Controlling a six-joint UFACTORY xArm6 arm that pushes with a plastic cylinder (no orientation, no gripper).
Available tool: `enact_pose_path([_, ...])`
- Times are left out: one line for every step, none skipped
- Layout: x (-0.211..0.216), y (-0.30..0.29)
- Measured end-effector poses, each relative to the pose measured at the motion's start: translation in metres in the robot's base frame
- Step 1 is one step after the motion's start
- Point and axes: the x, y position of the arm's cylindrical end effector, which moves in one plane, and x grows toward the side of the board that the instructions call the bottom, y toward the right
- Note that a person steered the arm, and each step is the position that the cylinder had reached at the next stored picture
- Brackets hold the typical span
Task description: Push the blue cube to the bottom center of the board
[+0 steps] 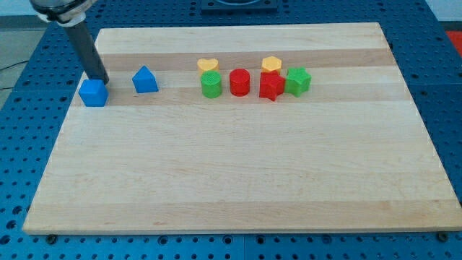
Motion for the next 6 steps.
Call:
enact_pose_path([0.002, -0.025])
enact_pose_path([0.020, -0.011])
enact_pose_path([0.068, 0.094])
enact_pose_path([0.115, 0.146])
enact_pose_path([0.117, 0.094])
enact_pose_path([0.121, 0.063])
